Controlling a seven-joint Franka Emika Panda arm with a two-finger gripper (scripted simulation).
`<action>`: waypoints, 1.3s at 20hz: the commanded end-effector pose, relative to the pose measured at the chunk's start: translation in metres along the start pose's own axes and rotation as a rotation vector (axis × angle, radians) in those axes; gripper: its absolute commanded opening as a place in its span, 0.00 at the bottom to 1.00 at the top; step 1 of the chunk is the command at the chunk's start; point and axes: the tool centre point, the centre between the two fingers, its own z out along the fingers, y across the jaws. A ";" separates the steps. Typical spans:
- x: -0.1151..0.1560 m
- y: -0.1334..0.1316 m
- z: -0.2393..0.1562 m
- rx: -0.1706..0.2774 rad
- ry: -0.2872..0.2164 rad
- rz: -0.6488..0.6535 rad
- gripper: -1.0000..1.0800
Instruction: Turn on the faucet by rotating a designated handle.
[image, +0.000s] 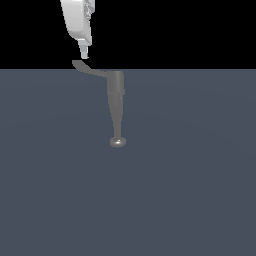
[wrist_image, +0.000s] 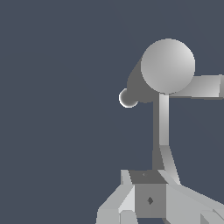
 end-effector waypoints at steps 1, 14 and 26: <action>-0.003 -0.006 0.009 -0.001 0.003 0.035 0.00; -0.009 -0.015 0.024 -0.003 0.007 0.091 0.00; -0.011 0.014 0.024 -0.004 0.007 0.090 0.00</action>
